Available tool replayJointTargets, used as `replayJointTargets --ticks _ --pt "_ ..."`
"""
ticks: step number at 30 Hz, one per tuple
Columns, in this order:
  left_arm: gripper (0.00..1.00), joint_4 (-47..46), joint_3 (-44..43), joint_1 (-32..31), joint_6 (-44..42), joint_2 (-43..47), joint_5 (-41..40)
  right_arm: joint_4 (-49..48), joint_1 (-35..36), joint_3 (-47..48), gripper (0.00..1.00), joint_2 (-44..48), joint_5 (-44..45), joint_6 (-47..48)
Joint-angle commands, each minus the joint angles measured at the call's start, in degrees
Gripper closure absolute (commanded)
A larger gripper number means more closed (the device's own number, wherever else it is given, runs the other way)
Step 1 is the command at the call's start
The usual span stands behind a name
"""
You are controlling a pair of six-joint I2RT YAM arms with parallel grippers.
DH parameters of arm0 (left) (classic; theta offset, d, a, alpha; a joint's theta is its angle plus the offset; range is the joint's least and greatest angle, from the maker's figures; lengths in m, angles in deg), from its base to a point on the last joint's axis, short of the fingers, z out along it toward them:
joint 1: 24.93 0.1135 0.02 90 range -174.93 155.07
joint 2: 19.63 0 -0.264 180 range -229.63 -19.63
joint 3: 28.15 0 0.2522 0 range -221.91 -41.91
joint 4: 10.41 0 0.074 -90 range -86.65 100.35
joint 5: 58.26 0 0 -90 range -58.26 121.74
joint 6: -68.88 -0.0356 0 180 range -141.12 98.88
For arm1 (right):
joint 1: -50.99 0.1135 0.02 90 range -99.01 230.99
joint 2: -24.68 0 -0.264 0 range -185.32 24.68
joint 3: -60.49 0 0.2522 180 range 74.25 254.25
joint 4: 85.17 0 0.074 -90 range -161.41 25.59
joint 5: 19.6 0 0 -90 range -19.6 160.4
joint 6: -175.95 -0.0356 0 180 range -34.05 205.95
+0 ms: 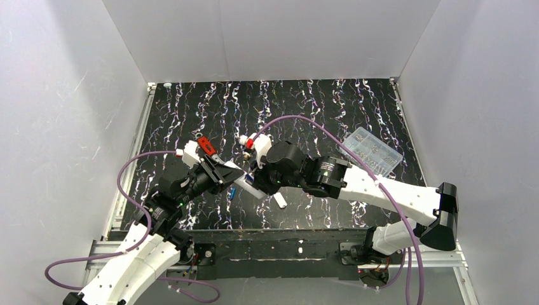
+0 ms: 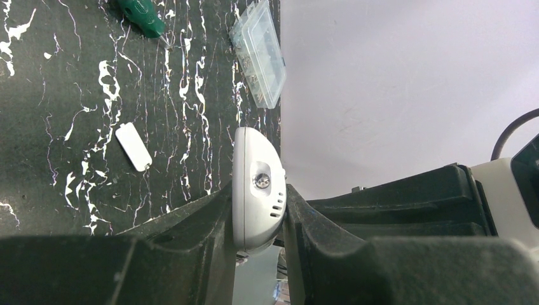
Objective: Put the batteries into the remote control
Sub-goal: Load the battery into the remote control.
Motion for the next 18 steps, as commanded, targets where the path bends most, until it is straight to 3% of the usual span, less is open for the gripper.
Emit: replayJointTargets --ticks 1,18 --pt "1.0 -1.73 -0.25 0.29 0.25 0.53 1.83 -0.41 0.12 2.04 0.88 1.58 2.15 1.56" --pt "1.0 0.42 -0.84 0.29 -0.15 0.14 1.74 -2.32 0.43 1.68 0.87 4.31 0.6 3.12"
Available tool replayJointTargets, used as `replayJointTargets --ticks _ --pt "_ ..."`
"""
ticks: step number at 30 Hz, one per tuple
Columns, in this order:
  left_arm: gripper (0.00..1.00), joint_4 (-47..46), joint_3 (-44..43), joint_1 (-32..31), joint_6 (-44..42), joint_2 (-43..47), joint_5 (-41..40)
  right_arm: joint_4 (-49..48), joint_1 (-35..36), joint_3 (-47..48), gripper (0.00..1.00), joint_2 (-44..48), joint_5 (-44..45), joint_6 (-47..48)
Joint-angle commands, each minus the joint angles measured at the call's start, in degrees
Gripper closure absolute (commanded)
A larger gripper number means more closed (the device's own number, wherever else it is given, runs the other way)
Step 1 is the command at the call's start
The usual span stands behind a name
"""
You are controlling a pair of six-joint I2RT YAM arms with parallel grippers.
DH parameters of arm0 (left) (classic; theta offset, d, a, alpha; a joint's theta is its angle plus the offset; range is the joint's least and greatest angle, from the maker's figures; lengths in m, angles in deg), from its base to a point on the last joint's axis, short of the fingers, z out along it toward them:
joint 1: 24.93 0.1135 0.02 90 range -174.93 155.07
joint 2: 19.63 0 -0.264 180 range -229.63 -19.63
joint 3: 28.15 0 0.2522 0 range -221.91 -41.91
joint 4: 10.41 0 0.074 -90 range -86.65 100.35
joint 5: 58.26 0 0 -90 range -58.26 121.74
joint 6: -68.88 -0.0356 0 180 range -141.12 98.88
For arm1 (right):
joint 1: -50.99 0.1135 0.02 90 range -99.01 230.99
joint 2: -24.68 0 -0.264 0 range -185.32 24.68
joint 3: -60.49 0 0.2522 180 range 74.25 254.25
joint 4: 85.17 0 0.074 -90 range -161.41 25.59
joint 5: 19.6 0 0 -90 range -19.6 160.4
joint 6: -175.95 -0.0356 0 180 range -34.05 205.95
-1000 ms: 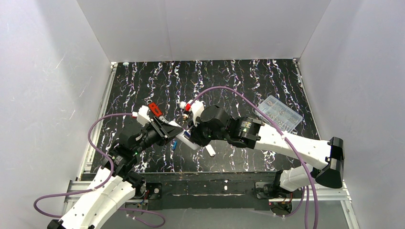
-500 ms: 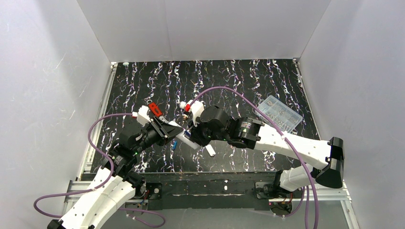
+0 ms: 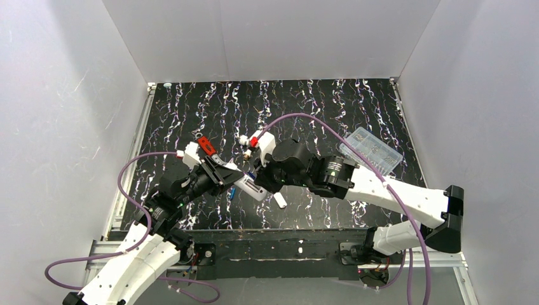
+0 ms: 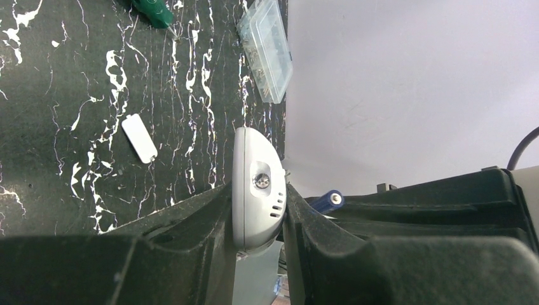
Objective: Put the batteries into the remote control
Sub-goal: Load the battery into the remote control.
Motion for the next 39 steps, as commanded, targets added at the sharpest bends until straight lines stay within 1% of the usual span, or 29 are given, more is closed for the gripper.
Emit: replayJointTargets --ticks 1,24,30,39 --pt "1.0 -1.33 -0.87 0.25 -0.32 0.11 1.52 -2.18 0.29 1.67 0.87 2.27 0.65 1.57" --pt "1.0 -2.25 -1.16 0.29 0.03 -0.15 1.55 -0.92 0.6 1.98 0.86 -1.0 -2.69 1.14" --pt "1.0 -2.77 -1.23 0.27 0.41 -0.22 1.51 -0.8 0.63 1.96 0.85 -1.73 -2.42 1.15" --pt "1.0 -3.45 -0.93 0.29 0.95 -0.39 1.85 -1.17 0.71 1.42 0.85 -1.45 0.64 1.13"
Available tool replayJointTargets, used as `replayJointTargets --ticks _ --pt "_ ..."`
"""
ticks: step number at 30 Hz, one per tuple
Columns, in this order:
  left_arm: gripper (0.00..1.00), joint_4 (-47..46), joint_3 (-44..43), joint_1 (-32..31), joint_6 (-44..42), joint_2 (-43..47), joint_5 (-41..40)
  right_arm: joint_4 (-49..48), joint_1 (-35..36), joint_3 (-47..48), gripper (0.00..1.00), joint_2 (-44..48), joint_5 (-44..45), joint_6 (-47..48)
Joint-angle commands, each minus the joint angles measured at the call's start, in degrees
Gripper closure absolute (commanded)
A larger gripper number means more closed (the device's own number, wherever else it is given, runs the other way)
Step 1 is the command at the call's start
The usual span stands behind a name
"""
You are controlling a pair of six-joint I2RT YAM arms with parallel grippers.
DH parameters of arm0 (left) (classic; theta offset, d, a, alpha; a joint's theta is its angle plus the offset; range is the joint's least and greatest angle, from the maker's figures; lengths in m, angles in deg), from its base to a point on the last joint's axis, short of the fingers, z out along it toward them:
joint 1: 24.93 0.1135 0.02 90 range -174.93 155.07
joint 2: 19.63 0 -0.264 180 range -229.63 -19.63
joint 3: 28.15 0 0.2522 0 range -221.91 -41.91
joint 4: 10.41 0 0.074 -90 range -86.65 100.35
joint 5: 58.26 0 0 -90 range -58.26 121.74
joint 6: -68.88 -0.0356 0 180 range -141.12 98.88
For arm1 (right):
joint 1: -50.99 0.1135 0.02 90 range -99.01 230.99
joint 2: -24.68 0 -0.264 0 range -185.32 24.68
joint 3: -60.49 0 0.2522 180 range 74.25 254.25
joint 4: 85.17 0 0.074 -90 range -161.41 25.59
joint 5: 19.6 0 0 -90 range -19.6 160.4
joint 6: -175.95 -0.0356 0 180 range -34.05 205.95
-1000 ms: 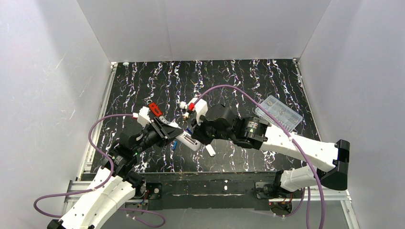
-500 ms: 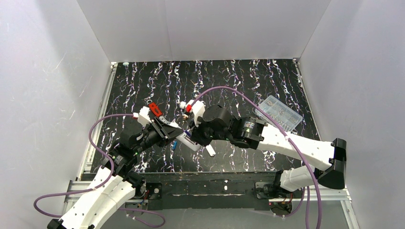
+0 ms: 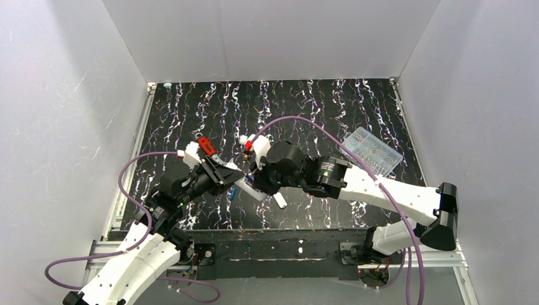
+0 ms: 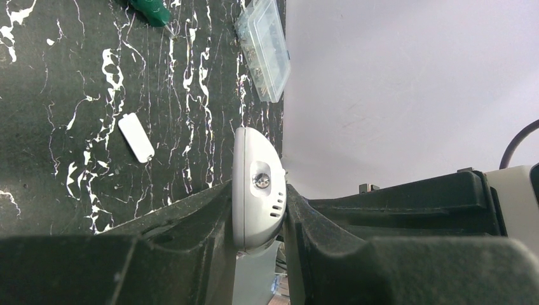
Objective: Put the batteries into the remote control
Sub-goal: Load the battery into the remote control.
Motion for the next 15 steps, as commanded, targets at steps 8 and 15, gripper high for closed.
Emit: replayJointTargets --ticks 8,15 --pt "1.0 -3.15 -0.96 0.29 0.6 0.09 1.33 -1.36 0.5 1.23 0.83 0.1 1.74 0.3" --pt "1.0 -3.16 -0.94 0.29 0.61 0.04 1.3 -1.35 0.61 1.11 0.8 0.02 1.93 0.3"
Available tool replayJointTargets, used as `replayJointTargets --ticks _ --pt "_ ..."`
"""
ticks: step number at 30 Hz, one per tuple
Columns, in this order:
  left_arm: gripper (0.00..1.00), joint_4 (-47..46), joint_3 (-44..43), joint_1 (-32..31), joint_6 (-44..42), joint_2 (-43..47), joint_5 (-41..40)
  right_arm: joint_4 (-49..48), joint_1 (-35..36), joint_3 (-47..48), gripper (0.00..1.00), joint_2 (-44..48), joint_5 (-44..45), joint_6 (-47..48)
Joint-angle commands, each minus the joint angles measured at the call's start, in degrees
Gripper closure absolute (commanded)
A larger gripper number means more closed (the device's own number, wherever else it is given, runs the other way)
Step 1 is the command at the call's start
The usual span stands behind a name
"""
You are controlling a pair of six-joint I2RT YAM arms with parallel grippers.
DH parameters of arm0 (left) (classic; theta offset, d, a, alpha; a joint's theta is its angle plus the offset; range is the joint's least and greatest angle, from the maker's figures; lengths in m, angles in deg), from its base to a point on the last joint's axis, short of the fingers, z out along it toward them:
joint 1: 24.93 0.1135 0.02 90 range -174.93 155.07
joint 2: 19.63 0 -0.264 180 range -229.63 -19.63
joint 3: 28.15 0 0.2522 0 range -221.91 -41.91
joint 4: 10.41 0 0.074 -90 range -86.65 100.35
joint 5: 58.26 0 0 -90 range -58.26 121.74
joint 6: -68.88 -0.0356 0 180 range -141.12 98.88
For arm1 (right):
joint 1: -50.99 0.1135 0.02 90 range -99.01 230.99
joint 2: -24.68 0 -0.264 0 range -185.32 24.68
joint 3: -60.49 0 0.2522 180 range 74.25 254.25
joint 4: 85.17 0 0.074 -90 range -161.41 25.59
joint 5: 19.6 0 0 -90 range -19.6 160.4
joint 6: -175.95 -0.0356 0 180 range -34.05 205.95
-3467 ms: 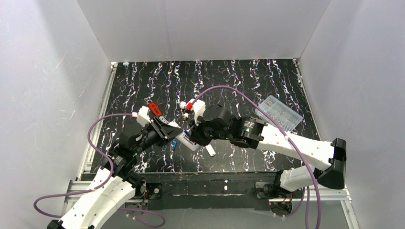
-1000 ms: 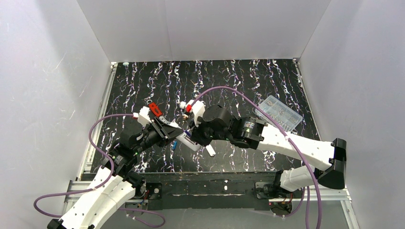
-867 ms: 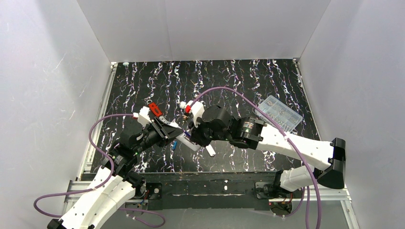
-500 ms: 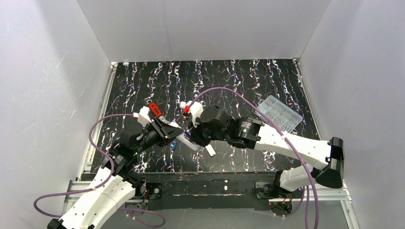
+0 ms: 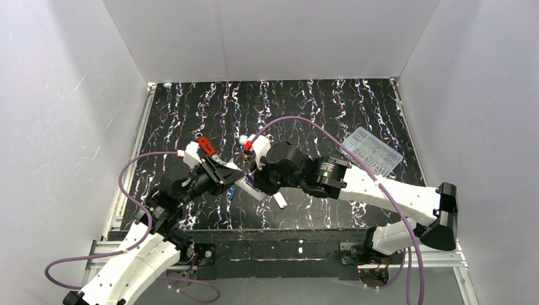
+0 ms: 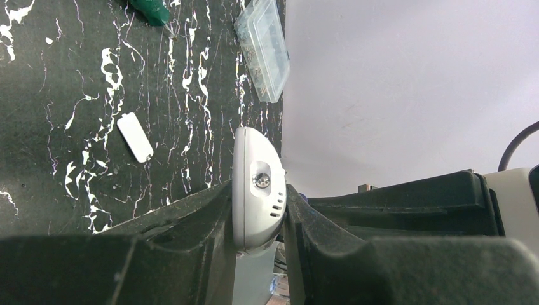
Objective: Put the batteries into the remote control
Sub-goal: Load the battery into the remote control.
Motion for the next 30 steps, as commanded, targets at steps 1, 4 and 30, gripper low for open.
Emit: replayJointTargets --ticks 1,4,30 --pt "1.0 -2.93 -0.97 0.29 0.23 0.27 1.24 -1.28 0.45 1.15 0.79 -0.01 0.52 0.25" --pt "1.0 -3.11 -0.87 0.29 0.23 0.26 1.21 -1.34 0.41 1.15 0.77 -0.05 0.33 0.22" --pt "1.0 -3.29 -0.66 0.29 0.4 0.18 1.17 -2.04 0.44 0.8 0.63 1.43 0.13 -0.06"
